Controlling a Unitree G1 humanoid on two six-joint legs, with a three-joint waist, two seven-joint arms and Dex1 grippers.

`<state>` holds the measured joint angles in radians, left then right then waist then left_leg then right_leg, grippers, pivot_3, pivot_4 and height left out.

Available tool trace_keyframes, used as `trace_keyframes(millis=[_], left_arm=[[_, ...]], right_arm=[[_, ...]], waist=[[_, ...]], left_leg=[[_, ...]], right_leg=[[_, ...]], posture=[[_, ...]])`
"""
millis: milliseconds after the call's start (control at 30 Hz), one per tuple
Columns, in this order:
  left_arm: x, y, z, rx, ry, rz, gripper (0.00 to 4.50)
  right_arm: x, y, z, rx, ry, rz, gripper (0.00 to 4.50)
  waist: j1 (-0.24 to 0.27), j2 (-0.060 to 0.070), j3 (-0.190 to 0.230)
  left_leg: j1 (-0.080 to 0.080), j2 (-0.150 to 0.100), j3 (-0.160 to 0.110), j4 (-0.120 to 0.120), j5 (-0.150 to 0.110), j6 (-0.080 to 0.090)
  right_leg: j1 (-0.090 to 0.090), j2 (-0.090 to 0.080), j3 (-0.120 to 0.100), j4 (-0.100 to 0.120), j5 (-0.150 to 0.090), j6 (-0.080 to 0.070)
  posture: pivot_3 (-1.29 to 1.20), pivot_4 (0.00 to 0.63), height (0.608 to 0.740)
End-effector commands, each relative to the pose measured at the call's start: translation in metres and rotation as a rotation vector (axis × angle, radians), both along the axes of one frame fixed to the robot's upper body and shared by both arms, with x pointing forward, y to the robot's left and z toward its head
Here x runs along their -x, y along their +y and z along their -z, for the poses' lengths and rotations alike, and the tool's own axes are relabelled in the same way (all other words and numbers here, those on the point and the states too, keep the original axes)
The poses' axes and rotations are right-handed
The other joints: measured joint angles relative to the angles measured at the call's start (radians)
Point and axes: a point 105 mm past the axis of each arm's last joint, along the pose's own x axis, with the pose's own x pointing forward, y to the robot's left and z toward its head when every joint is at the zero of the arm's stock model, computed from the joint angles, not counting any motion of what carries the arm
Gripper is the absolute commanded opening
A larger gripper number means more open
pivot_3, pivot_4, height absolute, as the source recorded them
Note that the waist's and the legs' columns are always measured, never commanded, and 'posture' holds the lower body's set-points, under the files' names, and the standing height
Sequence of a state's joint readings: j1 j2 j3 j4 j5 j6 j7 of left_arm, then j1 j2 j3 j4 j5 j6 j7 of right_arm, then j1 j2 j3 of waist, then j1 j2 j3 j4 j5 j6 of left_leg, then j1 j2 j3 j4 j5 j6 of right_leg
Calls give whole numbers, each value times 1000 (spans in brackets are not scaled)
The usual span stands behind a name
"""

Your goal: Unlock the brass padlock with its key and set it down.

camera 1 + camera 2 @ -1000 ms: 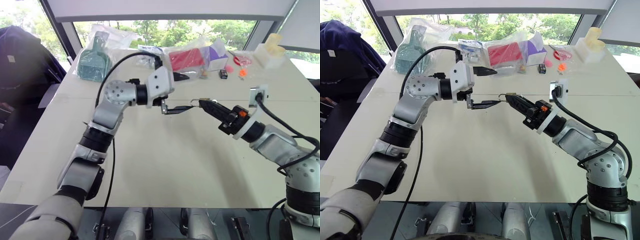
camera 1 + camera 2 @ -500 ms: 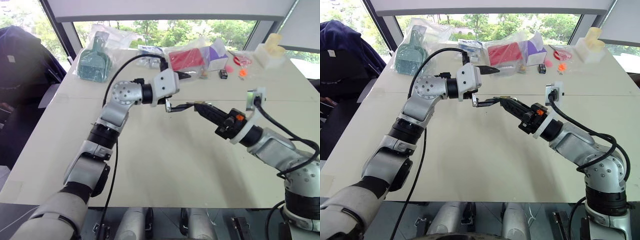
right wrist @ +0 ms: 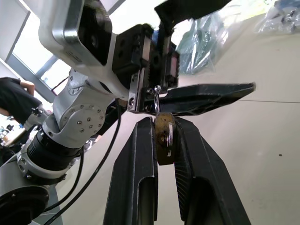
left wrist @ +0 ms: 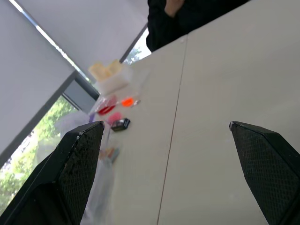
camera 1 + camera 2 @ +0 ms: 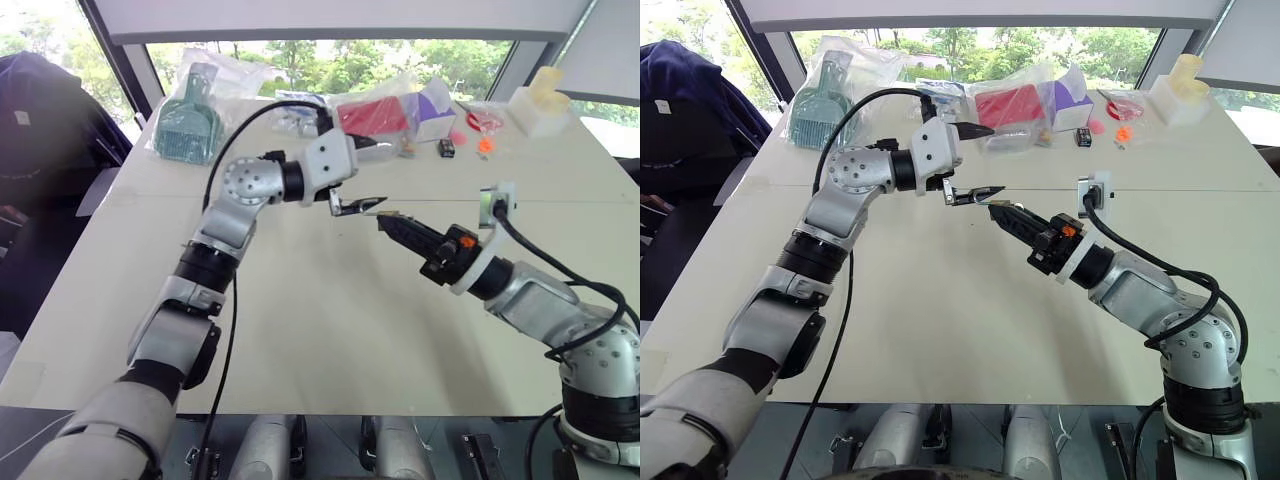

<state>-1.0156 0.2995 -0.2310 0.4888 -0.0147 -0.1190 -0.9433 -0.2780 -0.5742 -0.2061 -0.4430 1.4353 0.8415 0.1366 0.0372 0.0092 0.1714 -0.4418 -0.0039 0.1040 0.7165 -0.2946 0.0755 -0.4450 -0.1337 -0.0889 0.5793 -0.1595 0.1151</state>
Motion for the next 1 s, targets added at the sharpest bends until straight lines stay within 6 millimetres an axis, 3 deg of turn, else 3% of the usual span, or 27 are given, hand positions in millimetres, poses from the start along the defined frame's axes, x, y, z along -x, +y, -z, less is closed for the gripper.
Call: trace_keyframes(millis=[33,200,400,467,533,700,767,900,1000], left_arm=[[-11,29,8,-17,99,-95,4470],[-2,62,34,-80,246,-120,4470],[41,73,47,-62,417,-16,4470],[45,75,49,-48,439,-37,4500],[51,76,51,-39,464,-38,4500],[63,74,57,-39,502,-27,4500],[64,74,58,-35,509,-31,4500],[67,78,60,-29,534,-42,4500],[73,79,64,-20,567,-38,4500]], right_arm=[[-12,-12,32,45,140,63,0],[-19,-17,73,113,291,39,0],[-32,-21,81,175,339,19,0],[-35,-23,84,209,344,20,992],[-35,-26,85,234,343,20,1700],[-33,-38,88,340,330,35,4393],[-29,-48,90,419,313,45,4463],[-11,-93,73,623,201,100,4463],[11,-104,60,682,129,59,4463]], waist=[[-2,0,0],[-16,0,0],[-28,0,0],[-25,0,0],[-25,0,0],[-25,0,0],[-23,0,0],[-19,1,0],[-23,0,0]], left_leg=[[0,0,0,0,0,0],[0,0,0,-1,0,0],[0,0,0,0,4,-6],[0,0,-1,-1,4,-6],[0,0,-1,-1,3,-6],[0,0,-1,-1,4,-6],[0,0,-1,-1,4,-6],[0,-1,-1,-1,3,-6],[-1,-1,-1,-1,3,-6]], right_leg=[[0,0,0,0,0,0],[-1,0,0,1,0,0],[-1,0,0,0,0,0],[-1,0,0,0,-1,-1],[0,0,0,0,-2,-3],[0,0,0,0,-2,-3],[0,0,0,0,-2,-3],[0,0,0,0,-2,-3],[0,0,0,-1,-2,-2]], posture=[[0,150,735],[0,150,735],[0,150,735],[0,150,735],[0,150,735],[0,150,735],[0,150,735],[0,150,735],[0,150,735]])
